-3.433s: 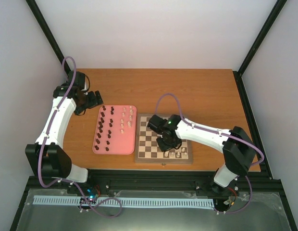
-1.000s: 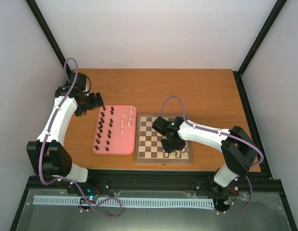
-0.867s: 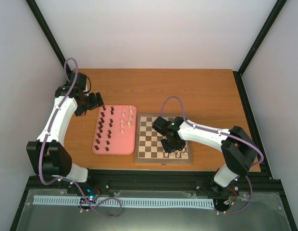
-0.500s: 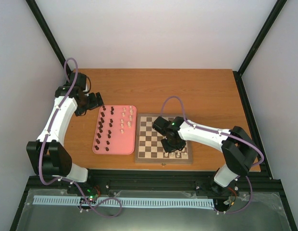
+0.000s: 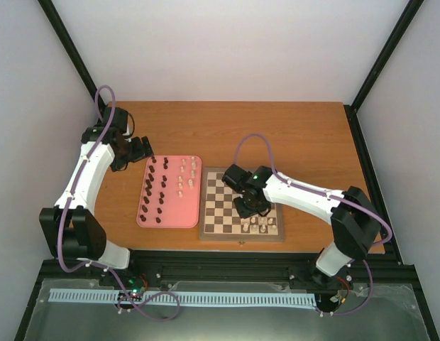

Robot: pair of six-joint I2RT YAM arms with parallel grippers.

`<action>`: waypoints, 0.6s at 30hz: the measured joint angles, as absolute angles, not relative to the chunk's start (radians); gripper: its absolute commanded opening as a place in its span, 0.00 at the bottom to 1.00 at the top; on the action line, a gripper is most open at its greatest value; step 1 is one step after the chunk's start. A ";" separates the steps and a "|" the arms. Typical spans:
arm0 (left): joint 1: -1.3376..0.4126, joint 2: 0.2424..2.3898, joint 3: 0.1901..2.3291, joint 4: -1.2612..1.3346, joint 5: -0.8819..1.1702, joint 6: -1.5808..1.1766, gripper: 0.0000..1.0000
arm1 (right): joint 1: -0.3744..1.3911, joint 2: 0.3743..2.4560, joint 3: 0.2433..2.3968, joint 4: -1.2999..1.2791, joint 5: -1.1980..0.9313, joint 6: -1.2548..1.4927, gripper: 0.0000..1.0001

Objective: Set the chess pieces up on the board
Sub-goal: Place the chess piece on the chessboard, then pick up the chess piece from the storage box.

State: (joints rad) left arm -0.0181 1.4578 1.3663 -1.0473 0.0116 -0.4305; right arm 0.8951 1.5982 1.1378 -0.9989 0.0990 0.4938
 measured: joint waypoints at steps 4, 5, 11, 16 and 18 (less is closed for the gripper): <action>-0.018 1.460 1.366 -1.047 0.012 -0.430 1.00 | 0.886 1.612 1.169 -0.999 0.104 0.487 0.32; -0.018 1.461 1.366 -1.047 0.012 -0.430 1.00 | 0.884 1.619 1.178 -0.999 0.105 0.483 0.32; -0.018 1.465 1.370 -1.047 0.012 -0.430 1.00 | 0.876 1.711 1.315 -0.995 0.108 0.433 0.31; -0.018 1.471 1.387 -1.048 0.012 -0.430 1.00 | 0.876 1.821 1.511 -0.967 0.073 0.387 0.32; -0.018 1.470 1.391 -1.048 0.012 -0.430 1.00 | 0.880 1.876 1.593 -0.947 0.058 0.371 0.33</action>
